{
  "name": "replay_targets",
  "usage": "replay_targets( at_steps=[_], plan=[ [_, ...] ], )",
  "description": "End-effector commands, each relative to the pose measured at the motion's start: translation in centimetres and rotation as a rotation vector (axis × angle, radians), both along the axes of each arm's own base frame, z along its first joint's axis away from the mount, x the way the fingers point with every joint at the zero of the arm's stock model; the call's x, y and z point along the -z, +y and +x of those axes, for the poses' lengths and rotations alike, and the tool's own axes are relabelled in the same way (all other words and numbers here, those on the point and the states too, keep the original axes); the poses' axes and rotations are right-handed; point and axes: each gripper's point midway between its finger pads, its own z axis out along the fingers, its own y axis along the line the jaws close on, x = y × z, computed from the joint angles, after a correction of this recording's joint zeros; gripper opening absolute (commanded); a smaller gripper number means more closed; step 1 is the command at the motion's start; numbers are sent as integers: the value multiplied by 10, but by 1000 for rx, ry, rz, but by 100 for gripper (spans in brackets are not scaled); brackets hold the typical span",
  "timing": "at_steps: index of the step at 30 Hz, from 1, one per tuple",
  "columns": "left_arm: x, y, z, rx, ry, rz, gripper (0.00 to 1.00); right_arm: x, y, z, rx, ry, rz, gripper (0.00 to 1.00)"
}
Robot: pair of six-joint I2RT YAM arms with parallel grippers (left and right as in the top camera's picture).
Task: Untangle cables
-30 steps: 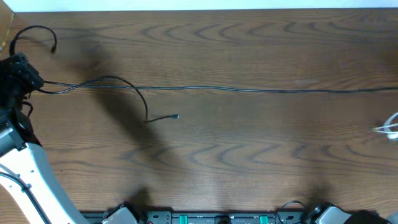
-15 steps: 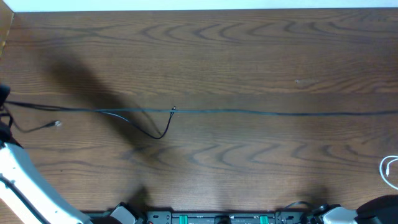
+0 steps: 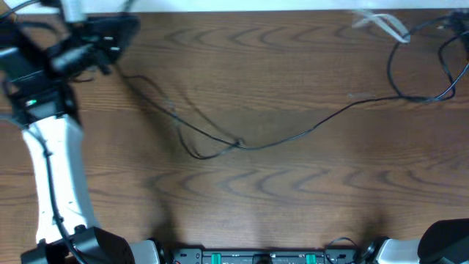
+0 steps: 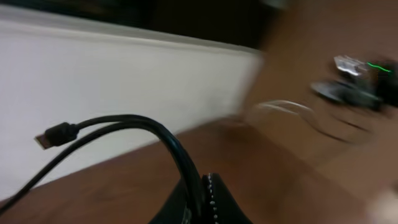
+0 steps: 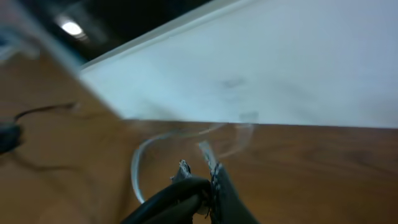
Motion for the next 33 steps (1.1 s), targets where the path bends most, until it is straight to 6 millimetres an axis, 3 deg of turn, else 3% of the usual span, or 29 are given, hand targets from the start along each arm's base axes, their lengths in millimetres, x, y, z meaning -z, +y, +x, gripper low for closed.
replay_targets(
  at_steps=[1,6,9,15,21,24,26,29,31,33],
  plan=[
    [-11,-48,-32,248,17,-18,7,-9,16,-13,-76,-27,2,1],
    [-11,-57,-35,272,78,-43,7,31,5,-12,33,114,-90,1],
    [-6,-57,-35,272,135,-65,7,43,5,-11,68,163,-138,1],
    [2,-64,-37,291,164,-72,7,41,34,-7,83,160,-256,1],
    [22,-112,-51,417,161,-54,7,27,64,-11,179,129,-457,1],
    [33,-136,-46,382,187,-38,7,24,88,-17,159,113,-505,1],
    [59,-145,-25,222,212,42,7,27,105,-19,126,117,-523,1],
    [120,-137,2,-70,285,300,7,33,122,-23,88,130,-541,1],
    [159,-130,4,-208,298,548,7,34,134,-25,60,127,-553,1],
    [177,-120,5,-334,278,746,7,37,142,-27,51,126,-580,1]
  ],
)
